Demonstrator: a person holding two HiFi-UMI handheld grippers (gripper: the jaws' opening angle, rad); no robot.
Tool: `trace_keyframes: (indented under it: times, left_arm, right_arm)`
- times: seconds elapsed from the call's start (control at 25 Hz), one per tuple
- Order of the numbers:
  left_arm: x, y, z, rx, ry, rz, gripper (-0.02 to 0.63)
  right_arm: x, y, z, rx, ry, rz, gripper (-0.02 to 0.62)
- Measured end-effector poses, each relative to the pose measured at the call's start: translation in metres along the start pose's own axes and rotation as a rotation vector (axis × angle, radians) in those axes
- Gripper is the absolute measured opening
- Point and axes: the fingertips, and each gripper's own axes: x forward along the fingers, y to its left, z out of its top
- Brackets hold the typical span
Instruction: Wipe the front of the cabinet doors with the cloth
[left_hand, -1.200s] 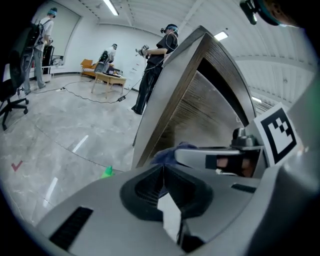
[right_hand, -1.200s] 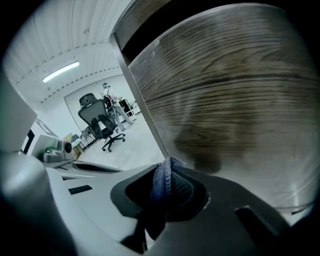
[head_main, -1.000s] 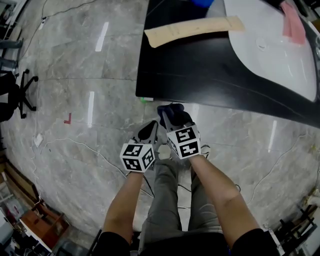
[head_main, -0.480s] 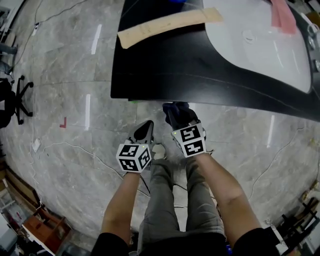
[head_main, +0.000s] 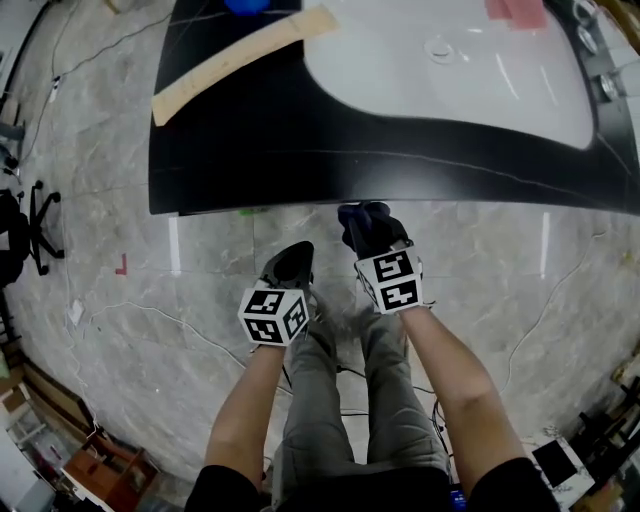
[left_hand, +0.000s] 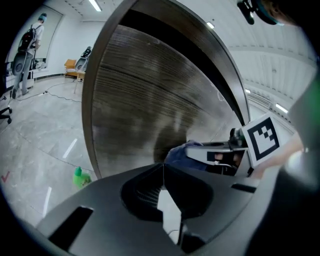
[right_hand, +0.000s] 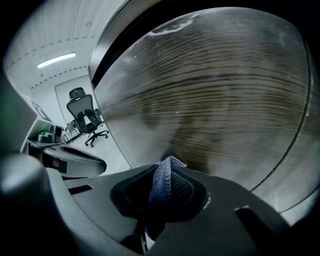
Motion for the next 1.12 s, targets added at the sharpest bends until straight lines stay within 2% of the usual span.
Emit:
trace_keyframes:
  times: [0.36,0.6,0.76,1.12]
  left_arm:
    - [0.042,-0.065,-0.003,0.05,0.029,-0.07,0.014]
    - [0.062,-0.095,0.0,0.071,0.035,-0.108,0.014]
    - [0.065,-0.109,-0.002,0.075,0.038,-0.121,0.014]
    - [0.038,-0.117,0.002,0.075,0.037,-0.118,0.014]
  right_arm:
    - [-0.037,-0.068,-0.018,0.042,-0.015,-0.082,0.051]
    - [-0.055,-0.091,-0.025,0.071,-0.023,-0.105,0.052]
    - [-0.064,-0.092,-0.027,0.082,-0.04,-0.102,0.052]
    - [-0.1,-0.063,-0.016,0.118,-0.093,-0.06,0.051]
